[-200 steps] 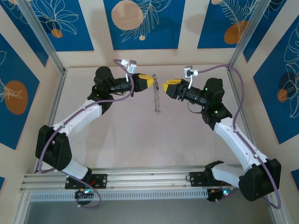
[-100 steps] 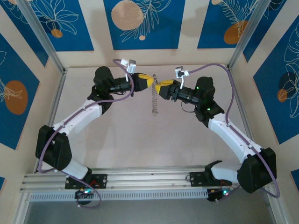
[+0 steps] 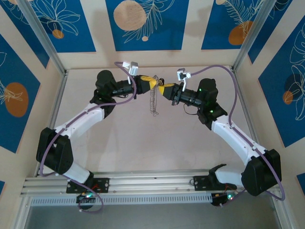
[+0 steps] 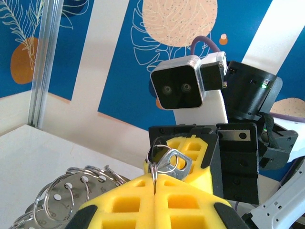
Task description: Put the keys on the keyring
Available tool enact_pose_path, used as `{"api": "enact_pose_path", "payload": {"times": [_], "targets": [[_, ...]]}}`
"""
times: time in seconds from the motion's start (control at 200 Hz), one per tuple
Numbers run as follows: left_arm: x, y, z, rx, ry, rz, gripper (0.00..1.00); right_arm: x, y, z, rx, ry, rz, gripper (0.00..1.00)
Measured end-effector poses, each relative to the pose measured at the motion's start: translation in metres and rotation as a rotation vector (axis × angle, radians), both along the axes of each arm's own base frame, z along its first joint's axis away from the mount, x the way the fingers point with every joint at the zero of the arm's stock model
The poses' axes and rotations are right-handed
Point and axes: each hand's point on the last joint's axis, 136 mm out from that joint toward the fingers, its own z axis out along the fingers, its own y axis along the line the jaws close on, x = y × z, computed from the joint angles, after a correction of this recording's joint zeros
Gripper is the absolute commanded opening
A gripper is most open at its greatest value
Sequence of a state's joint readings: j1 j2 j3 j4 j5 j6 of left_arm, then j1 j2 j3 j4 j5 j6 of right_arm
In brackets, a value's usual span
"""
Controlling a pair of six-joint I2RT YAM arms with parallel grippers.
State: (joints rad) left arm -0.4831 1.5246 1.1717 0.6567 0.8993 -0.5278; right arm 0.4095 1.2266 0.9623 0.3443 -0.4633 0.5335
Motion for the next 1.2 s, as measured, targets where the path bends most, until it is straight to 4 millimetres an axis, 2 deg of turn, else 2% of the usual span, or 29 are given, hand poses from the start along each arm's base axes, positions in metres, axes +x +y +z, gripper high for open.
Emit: {"api": "enact_pose_path", "payload": {"times": [0.295,0.56,0.705,0.75,0.915,1.045,1.2], "targets": [[0.000,0.001,0.004,-0.016,0.004,0.004,0.00,-0.005,0.003,-0.024,-0.022,0.042,0.011,0.00],[0.000,0.001,0.007,-0.028,0.003,0.001,0.00,-0.014,0.014,-0.025,-0.030,0.034,0.047,0.00],[-0.001,0.001,0.009,-0.034,-0.002,0.000,0.00,-0.015,0.014,-0.030,-0.045,0.041,0.057,0.33],[-0.001,0.001,0.010,-0.037,-0.008,0.000,0.00,-0.015,0.013,-0.033,-0.057,0.046,0.056,0.39],[-0.002,0.002,0.013,-0.044,-0.017,-0.001,0.00,-0.018,-0.006,-0.035,-0.059,0.057,0.015,0.42],[-0.002,0.002,0.014,-0.049,-0.025,-0.001,0.00,-0.022,-0.023,-0.015,-0.033,0.010,-0.028,0.43],[-0.002,0.002,0.014,-0.051,-0.015,-0.004,0.00,-0.026,-0.027,0.004,0.003,-0.025,-0.037,0.43]]}}
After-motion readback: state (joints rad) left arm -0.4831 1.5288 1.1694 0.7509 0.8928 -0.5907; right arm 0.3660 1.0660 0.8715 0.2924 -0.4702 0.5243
